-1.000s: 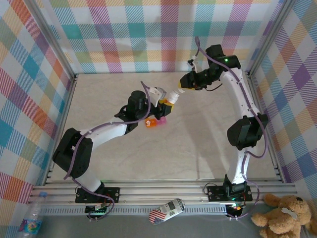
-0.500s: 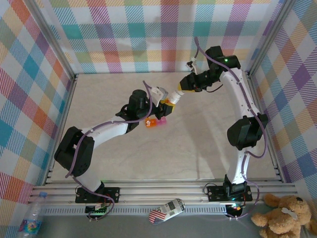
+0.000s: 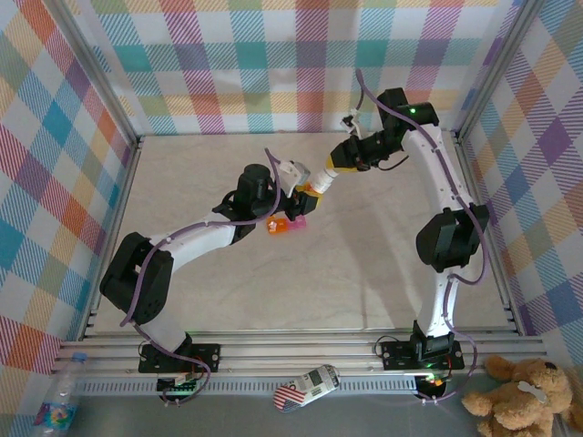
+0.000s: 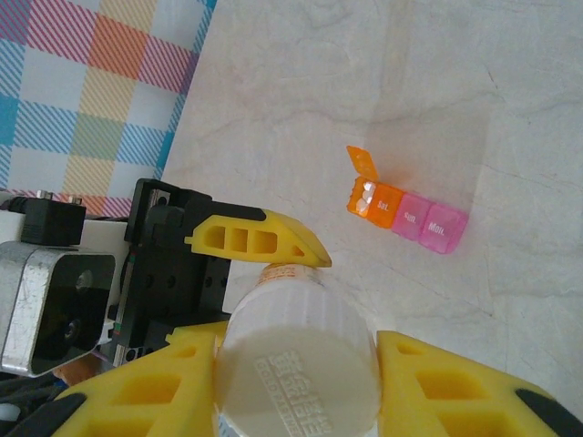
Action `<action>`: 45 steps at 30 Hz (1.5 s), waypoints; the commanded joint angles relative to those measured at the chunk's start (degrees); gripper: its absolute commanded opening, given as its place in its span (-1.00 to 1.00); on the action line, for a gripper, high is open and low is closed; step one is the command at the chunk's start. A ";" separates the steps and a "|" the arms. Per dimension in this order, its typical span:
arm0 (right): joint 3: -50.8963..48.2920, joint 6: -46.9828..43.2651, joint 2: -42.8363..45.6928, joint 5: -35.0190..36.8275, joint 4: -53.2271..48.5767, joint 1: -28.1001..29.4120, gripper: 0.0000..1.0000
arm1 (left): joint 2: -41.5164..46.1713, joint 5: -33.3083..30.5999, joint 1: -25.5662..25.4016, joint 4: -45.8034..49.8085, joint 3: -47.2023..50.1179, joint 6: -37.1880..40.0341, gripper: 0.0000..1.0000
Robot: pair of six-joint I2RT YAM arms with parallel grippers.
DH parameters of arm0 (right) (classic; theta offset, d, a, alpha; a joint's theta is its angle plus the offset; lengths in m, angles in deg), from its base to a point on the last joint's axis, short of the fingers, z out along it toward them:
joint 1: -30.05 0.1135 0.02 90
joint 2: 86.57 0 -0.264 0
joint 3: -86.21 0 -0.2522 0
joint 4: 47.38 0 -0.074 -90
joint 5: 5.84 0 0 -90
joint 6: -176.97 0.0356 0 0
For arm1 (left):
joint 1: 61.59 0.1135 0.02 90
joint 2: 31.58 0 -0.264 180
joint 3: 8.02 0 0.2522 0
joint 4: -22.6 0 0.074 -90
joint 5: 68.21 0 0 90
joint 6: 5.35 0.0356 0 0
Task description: Sort the pills into containers
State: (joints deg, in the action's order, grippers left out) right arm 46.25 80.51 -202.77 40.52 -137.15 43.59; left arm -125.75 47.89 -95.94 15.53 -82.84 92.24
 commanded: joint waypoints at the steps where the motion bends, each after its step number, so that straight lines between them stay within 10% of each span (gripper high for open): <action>1: -0.72 -2.54 -1.00 -2.49 -2.17 0.07 -0.26 | 1.95 1.88 0.31 -0.94 -2.92 2.03 -1.00; 45: -3.34 -9.44 1.49 -3.43 -6.84 -0.02 -0.35 | 2.68 1.84 3.15 1.76 -4.14 4.74 -1.00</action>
State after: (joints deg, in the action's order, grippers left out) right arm 44.24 73.12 -203.10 38.42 -140.17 43.46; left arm -125.45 50.91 -94.26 20.73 -83.89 96.74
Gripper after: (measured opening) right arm 0.352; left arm 0.379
